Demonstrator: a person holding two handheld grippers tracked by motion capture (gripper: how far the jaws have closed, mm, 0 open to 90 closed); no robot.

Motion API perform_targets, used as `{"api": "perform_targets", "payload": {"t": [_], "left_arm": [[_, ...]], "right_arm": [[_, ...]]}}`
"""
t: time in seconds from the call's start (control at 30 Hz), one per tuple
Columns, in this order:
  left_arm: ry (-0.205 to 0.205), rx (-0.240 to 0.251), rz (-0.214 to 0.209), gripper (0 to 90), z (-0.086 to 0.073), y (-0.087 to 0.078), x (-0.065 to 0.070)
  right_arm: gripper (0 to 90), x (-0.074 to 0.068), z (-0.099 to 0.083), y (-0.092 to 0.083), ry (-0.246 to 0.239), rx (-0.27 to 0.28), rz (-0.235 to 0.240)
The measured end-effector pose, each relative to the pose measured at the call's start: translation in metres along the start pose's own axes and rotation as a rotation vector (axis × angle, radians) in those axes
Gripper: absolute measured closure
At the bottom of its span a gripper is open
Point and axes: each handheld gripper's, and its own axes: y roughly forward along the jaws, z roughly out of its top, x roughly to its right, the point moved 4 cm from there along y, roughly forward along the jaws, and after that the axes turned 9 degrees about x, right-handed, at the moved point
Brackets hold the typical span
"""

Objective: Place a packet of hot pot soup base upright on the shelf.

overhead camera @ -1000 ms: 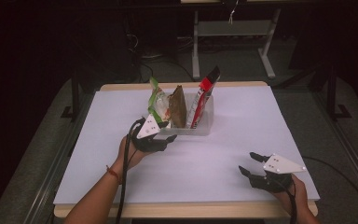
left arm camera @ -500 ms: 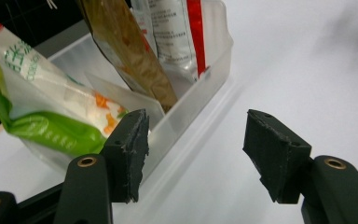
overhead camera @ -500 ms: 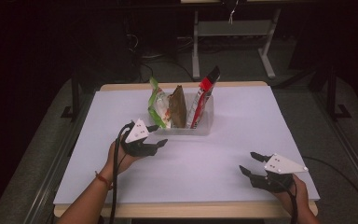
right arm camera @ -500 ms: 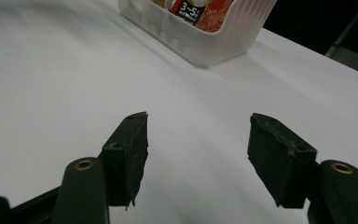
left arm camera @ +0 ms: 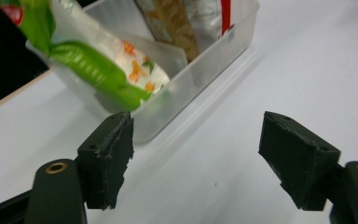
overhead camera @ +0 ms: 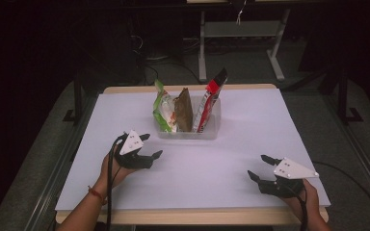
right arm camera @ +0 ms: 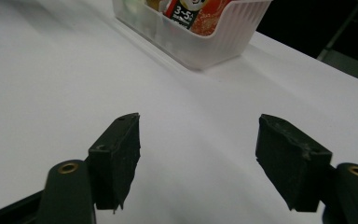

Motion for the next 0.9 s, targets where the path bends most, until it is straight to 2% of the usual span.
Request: {"api": "perform_targets", "payload": {"t": [0.13, 0.2, 0.27, 0.33, 0.4, 0.5, 0.63, 0.73, 0.9], "left_arm": [[-0.011, -0.005, 0.037, 22.0, -0.01, -0.01, -0.004], [-0.019, 0.005, 0.052, 21.3, -0.013, -0.014, -0.005], [-0.037, -0.005, 0.045, 19.1, -0.016, -0.018, -0.006], [-0.033, -0.013, 0.052, 18.7, -0.02, -0.022, -0.006], [-0.062, -0.017, 0.049, 15.6, -0.025, -0.026, -0.006], [-0.091, -0.018, 0.049, 15.0, -0.031, -0.033, -0.007], [-0.091, -0.029, 0.047, 14.8, -0.037, -0.045, -0.008], [-0.073, -0.032, 0.076, 14.8, -0.043, -0.055, -0.01], [-0.099, -0.008, 0.071, 14.8, -0.053, -0.073, -0.013]], "right_arm": [[28.5, 0.002, 0.0, 0.0, -0.013, -0.003, -0.015], [28.6, 0.003, 0.0, 0.0, 0.0, 0.001, -0.016], [28.2, 0.004, -0.001, 0.001, 0.005, -0.003, -0.02], [28.4, 0.004, -0.001, 0.001, 0.006, -0.013, -0.027], [22.8, 0.005, -0.001, 0.002, 0.01, -0.011, -0.039], [22.2, 0.006, -0.001, 0.002, 0.017, -0.014, -0.047], [19.6, 0.009, -0.001, 0.001, 0.027, -0.012, -0.061], [18.1, 0.012, 0.0, 0.001, 0.036, -0.015, -0.074], [23.2, 0.015, 0.0, 0.003, 0.033, -0.023, -0.063]]}}
